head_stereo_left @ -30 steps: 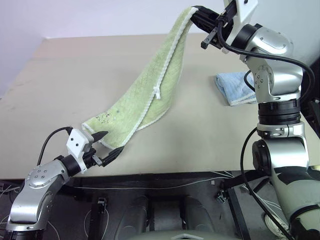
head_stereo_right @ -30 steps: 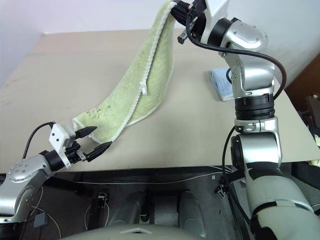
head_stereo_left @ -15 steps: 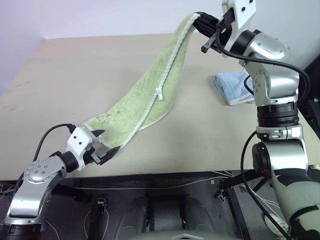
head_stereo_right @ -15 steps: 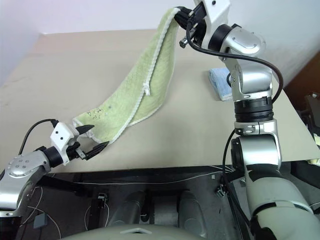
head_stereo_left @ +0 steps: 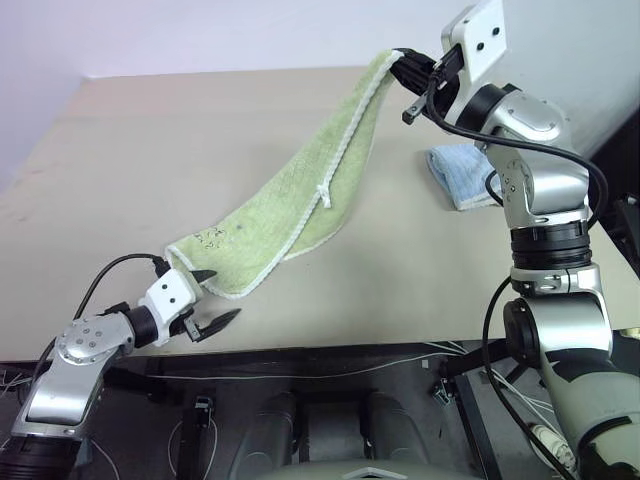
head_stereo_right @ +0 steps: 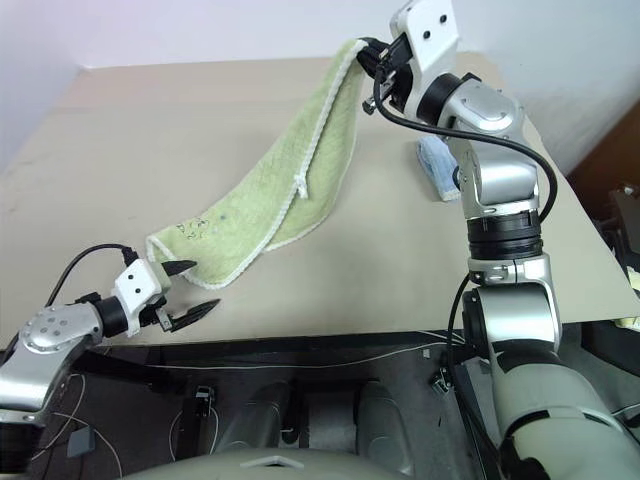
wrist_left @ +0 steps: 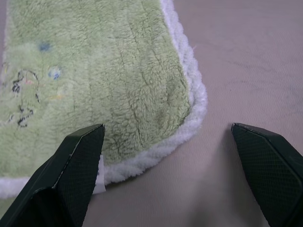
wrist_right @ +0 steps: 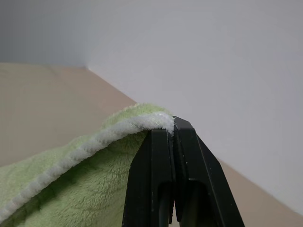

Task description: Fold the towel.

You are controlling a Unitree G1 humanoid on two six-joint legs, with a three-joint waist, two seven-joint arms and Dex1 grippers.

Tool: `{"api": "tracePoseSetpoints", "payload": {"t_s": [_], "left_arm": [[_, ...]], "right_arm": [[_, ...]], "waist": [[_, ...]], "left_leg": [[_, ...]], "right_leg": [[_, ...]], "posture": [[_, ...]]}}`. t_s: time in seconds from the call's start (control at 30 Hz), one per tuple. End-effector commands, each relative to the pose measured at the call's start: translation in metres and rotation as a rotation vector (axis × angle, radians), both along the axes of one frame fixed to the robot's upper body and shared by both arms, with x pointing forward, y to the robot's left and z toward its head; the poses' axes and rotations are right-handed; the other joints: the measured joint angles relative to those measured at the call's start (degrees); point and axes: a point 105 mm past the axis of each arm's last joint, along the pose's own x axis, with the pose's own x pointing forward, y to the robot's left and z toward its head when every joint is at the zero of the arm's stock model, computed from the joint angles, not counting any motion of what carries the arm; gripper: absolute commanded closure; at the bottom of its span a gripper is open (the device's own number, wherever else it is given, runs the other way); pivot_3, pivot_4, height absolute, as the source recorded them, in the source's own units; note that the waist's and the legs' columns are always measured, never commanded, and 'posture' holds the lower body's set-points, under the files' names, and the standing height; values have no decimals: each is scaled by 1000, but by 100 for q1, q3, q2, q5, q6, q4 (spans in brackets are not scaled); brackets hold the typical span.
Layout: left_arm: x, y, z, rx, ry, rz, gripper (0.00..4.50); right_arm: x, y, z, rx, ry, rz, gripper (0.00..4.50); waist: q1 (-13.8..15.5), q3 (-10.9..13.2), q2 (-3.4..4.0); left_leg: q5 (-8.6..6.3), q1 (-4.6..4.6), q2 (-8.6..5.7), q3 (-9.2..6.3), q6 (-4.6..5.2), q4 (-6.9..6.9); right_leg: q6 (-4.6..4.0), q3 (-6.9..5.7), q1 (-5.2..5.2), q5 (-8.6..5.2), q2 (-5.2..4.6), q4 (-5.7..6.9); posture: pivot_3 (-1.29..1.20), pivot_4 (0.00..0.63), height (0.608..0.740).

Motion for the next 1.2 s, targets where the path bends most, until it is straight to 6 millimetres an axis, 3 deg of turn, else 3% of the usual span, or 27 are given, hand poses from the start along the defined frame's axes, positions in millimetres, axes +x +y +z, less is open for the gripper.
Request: {"api": "tracePoseSetpoints", "payload": {"t_s": [0.03,0.17,0.27,0.43,0.63,0.73,0.9,1.03,1.13,1.2], "left_arm": [[7,4,0,71,-3,-41,0],[16,0,9,67,-14,-69,0],[17,-1,7,84,7,-92,625],[24,-13,6,45,19,-127,2312],[23,-11,10,-36,41,-127,4377],[24,-10,34,-244,39,-85,4447],[25,11,70,-405,70,-66,4447],[39,33,111,-471,17,-22,4447],[60,56,159,-535,-107,49,4447],[68,65,176,-562,-154,76,4447]], "right_arm": [[-8,1,16,25,-64,2,4485],[-6,2,8,-4,-60,-6,4485],[-8,2,8,1,-57,-4,4500],[-7,2,7,-2,-57,-10,4500],[-6,2,4,-9,-52,-16,4500],[-6,2,3,-12,-50,-20,4500],[-5,-3,3,-20,-52,-38,4500],[0,-10,5,-23,-53,-64,4500],[9,-22,7,-25,-51,-122,4500],[14,-28,8,-25,-49,-148,4500]], "waist": [[15,0,0],[15,0,0],[4,0,0],[3,2,3],[2,2,3],[0,3,2],[-11,4,0],[5,5,-2],[21,12,-13],[1,17,-21]], "left_leg": [[0,0,0,0,0,0],[0,1,-2,-2,0,4],[1,-1,-2,-1,1,3],[2,0,0,-1,0,-3],[2,-1,-1,-1,1,0],[2,-1,0,-2,1,0],[2,-3,1,-2,1,2],[4,-2,2,-9,-1,11],[4,-1,-2,-7,0,13],[7,-2,0,-13,-4,19]], "right_leg": [[1,0,0,0,0,0],[4,-3,2,2,0,1],[9,-2,0,5,1,0],[10,-2,-2,5,5,2],[10,-2,-2,5,10,3],[10,-2,-2,5,5,3],[11,-2,-3,6,7,4],[11,-10,2,5,21,7],[12,-10,7,5,21,6],[12,-15,8,6,29,7]], "posture": [[0,150,740],[0,150,740],[0,150,740],[0,150,740],[0,150,740],[0,150,740],[0,150,740],[0,150,740],[0,150,740],[0,150,740]]}}
